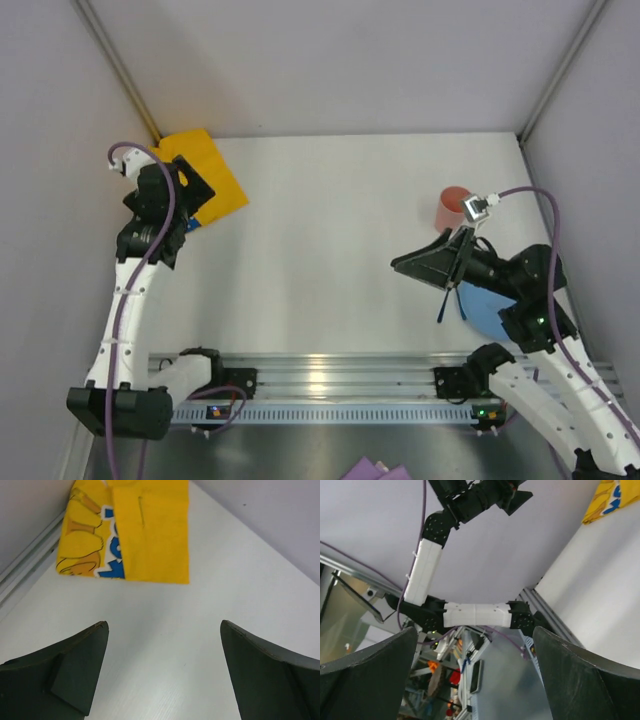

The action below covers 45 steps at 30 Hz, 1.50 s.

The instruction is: Set the dinner table for one person

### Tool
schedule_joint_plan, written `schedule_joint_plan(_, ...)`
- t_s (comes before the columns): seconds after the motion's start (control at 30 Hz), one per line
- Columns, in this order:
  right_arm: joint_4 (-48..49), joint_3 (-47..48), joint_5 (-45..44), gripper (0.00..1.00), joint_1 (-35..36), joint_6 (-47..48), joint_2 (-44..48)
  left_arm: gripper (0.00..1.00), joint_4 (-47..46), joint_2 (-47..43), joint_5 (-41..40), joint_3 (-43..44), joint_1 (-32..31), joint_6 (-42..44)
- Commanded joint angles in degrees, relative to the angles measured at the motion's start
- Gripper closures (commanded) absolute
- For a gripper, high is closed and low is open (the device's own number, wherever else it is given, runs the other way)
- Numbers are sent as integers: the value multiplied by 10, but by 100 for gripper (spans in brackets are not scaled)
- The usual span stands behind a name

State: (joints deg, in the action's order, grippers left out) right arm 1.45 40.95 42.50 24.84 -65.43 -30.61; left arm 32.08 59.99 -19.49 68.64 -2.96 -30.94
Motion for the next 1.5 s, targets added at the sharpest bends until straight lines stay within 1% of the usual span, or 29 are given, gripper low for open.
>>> schedule_joint_plan(0.0, 76, 24, 31, 0, 33, -44, -3, 1, 161, 23, -95, 41, 0, -81)
schedule_joint_plan(0.03, 39, 45, 26, 0, 41, -20, -5, 2, 169, 19, -93, 36, 0, -97)
schedule_joint_plan(0.07, -58, 69, 8, 0, 47, 37, -9, 1, 168, 11, -99, 21, 0, -103)
schedule_joint_plan(0.13, -163, 147, -29, 0, 64, 97, -9, 1, 159, -10, -85, -23, 0, -97)
schedule_joint_plan(0.17, -256, 170, -50, 0, 66, 145, -4, 1, 147, -21, -57, -36, 0, -82)
schedule_joint_plan(0.2, -295, 210, -94, 0, 66, 161, 1, 1, 115, -51, 35, -64, 0, -49)
schedule_joint_plan(0.23, -364, 228, -119, 0, 66, 187, 8, 1, 67, -68, 79, -77, 0, -2)
schedule_joint_plan(0.27, -390, 243, -161, 0, 67, 195, 13, 1, 38, -87, 102, -110, 0, -2)
schedule_joint_plan(0.3, -410, 259, -174, 0, 66, 197, 16, 1, 7, -122, 116, -131, 0, -13)
schedule_joint_plan(0.33, -420, 259, -177, 0, 66, 189, 28, 1, -61, -136, 138, -152, 0, -20)
schedule_joint_plan(0.37, -420, 254, -174, 0, 66, 182, 33, 1, -86, -142, 143, -169, 0, -29)
schedule_joint_plan(0.43, -432, 244, -171, 0, 66, 178, 30, 1, -101, -101, 152, -182, -1, -37)
schedule_joint_plan(0.47, -445, 261, -180, 0, 66, 185, 24, 1, -84, -31, 154, -155, -3, -30)
schedule_joint_plan(0.5, -461, 272, -192, 0, 67, 192, 21, 1, -65, 9, 150, -135, -7, -12)
schedule_joint_plan(0.57, -484, 287, -230, 0, 66, 206, 24, 1, -18, 87, 80, -65, -50, 12)
schedule_joint_plan(0.6, -486, 291, -239, 0, 67, 209, 27, 1, -12, 155, 48, -45, -70, 37)
schedule_joint_plan(0.63, -486, 291, -246, 0, 68, 211, 26, 1, -12, 186, 19, -27, -100, 47)
schedule_joint_plan(0.67, -486, 296, -255, 0, 67, 214, 23, 1, -19, 217, 0, 8, -107, 56)
schedule_joint_plan(0.7, -490, 300, -259, 0, 66, 217, 15, 1, -21, 273, -4, 26, -111, 61)
schedule_joint_plan(0.77, -501, 309, -269, 0, 68, 231, -7, 1, -26, 330, -4, 65, -111, 64)
schedule_joint_plan(0.8, -505, 317, -285, 0, 67, 233, -16, 1, -30, 382, -14, 105, -110, 69)
schedule_joint_plan(0.83, -510, 322, -292, 0, 67, 239, -33, 1, -31, 408, -23, 126, -110, 70)
schedule_joint_plan(0.87, -515, 327, -310, 0, 67, 242, -43, 1, -25, 435, -35, 174, -109, 70)
schedule_joint_plan(0.9, -519, 340, -316, 0, 67, 245, -52, 1, -18, 485, -50, 198, -108, 69)
schedule_joint_plan(1.0, -523, 363, -337, 0, 67, 261, -88, 1, 7, 572, -49, 285, -87, 62)
schedule_joint_plan(1.23, -524, 396, -360, 0, 65, 286, -179, 3, 54, 710, -30, 425, -57, 74)
schedule_joint_plan(1.4, -522, 412, -335, 0, 44, 304, -237, 6, 48, 743, 10, 432, -19, 50)
schedule_joint_plan(1.43, -520, 413, -329, 0, 39, 304, -242, 8, 47, 745, 16, 432, -14, 48)
schedule_joint_plan(1.47, -517, 411, -316, 0, 29, 305, -247, 22, 47, 749, 22, 428, -6, 48)
